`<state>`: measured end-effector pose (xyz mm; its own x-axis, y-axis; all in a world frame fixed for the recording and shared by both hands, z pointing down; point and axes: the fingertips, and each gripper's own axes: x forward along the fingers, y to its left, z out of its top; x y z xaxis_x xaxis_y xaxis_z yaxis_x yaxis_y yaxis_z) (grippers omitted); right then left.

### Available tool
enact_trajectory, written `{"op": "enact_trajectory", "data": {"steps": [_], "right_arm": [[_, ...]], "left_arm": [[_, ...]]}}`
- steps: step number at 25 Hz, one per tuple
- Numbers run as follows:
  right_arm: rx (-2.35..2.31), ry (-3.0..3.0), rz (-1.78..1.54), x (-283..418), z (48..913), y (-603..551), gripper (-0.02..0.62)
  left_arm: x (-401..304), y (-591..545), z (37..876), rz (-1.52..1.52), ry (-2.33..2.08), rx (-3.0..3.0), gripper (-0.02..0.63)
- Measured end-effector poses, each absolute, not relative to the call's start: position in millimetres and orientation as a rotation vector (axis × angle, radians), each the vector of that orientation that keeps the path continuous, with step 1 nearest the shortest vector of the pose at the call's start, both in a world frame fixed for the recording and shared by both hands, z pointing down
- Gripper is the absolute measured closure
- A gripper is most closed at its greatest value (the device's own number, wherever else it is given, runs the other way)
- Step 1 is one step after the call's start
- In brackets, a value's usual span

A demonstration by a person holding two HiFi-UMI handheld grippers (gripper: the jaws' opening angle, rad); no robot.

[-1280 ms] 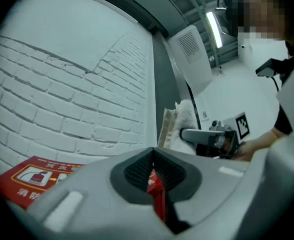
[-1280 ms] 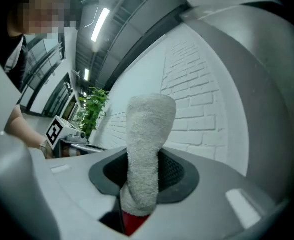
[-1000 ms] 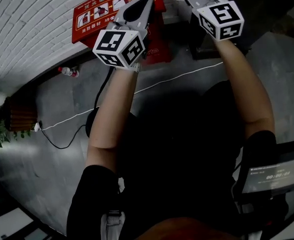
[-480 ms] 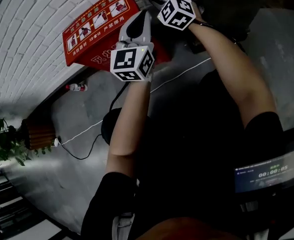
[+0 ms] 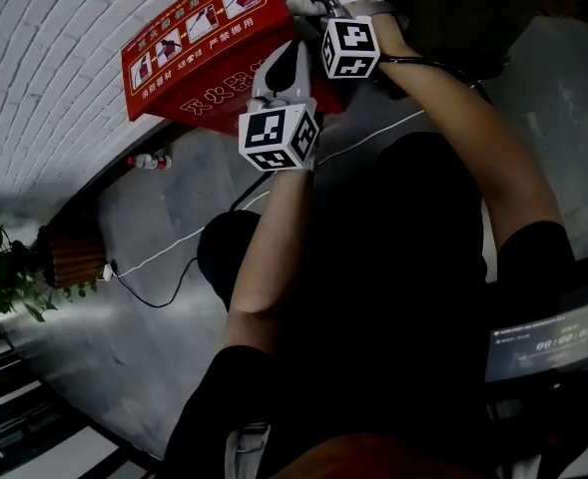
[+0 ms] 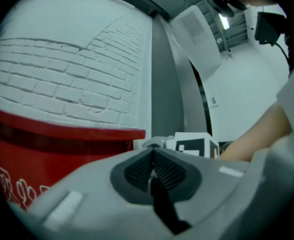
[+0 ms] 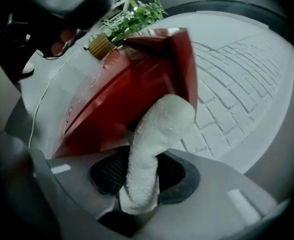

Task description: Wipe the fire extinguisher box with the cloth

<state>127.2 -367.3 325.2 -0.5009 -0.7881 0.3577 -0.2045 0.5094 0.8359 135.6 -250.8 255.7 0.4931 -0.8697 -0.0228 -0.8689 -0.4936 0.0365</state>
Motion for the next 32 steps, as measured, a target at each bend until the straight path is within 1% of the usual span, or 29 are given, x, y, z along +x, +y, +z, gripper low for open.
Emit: {"op": "enact_trajectory", "data": {"steps": [12, 23, 26, 32], "right_arm": [[0.81, -1.864, -1.128, 114, 345, -375, 0.465], [0.868, -1.872, -1.102, 113, 360, -377, 0.466], [0.824, -1.81, -1.109, 116, 378, -378, 0.468], [0.699, -1.686, -1.106, 122, 433, -373, 0.468]], "left_arm": [[114, -262, 340, -0.004, -1.615, 2.605, 0.606], [115, -265, 379, -0.01, -1.571, 2.568, 0.606], [108, -271, 384, 0.027, -1.657, 2.61, 0.606], [119, -271, 394, 0.159, -1.729, 2.688, 0.606]]}}
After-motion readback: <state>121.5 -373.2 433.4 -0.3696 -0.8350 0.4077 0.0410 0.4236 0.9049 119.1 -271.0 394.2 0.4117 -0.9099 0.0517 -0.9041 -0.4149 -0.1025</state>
